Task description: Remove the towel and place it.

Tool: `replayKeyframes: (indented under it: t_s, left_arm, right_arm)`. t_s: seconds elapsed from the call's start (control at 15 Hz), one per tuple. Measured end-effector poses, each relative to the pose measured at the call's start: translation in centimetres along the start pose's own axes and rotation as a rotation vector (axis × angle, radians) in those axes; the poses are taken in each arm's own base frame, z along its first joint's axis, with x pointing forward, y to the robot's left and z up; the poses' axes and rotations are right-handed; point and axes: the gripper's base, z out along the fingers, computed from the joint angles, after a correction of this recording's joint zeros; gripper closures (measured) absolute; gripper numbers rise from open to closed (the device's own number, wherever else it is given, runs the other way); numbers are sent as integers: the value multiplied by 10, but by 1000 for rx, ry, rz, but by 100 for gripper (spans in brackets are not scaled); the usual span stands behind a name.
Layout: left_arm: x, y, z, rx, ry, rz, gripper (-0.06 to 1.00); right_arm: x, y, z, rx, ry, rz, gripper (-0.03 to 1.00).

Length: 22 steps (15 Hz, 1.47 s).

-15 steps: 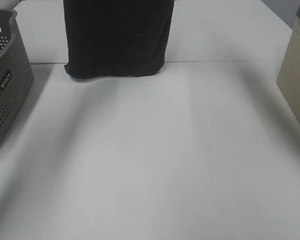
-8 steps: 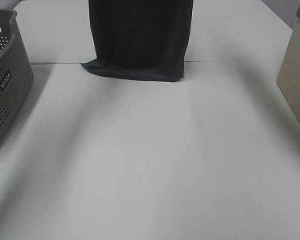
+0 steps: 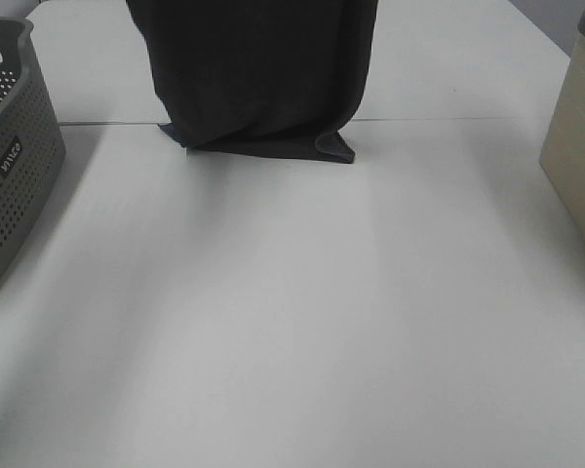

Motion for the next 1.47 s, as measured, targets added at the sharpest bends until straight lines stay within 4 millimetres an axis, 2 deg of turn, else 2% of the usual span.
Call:
replayKeyframes:
  t_s: [0.13,0.4,0.6,0.73,0.8,0.87,1.0,1.13,1.27,1.47]
  left_arm:
    - [7,-3,-4,37,80,-78,94]
    - [13,-10,-13,112,115,-149,94]
    - [34,-20,-28,192,208,-190,94]
    - [49,-26,-55,248,243,-217,94]
    - [60,-29,-79,274,253,-226,94]
    - [72,-33,-92,293,275,-234,94]
    - [99,-42,-112,324,326,-266,94]
    - [119,-52,-128,359,347,-285,94]
    - [133,-57,-147,381,333,-313,94]
    - [146,-65,-157,434,341,-351,94]
  right_arm:
    - [6,3,-8,-36,80,-6,96]
    - [18,5,-11,-57,210,-7,96]
    - [18,8,-19,-80,211,1,96]
    - [31,12,-29,-111,262,16,96]
    - [48,14,-38,-123,325,24,96]
    - [62,17,-46,-133,367,29,96]
    - [83,21,-63,-140,419,29,96]
    - [96,23,-80,-130,432,14,96]
    - [108,25,-94,-132,445,10,96]
    - [123,26,-100,-134,476,13,96]
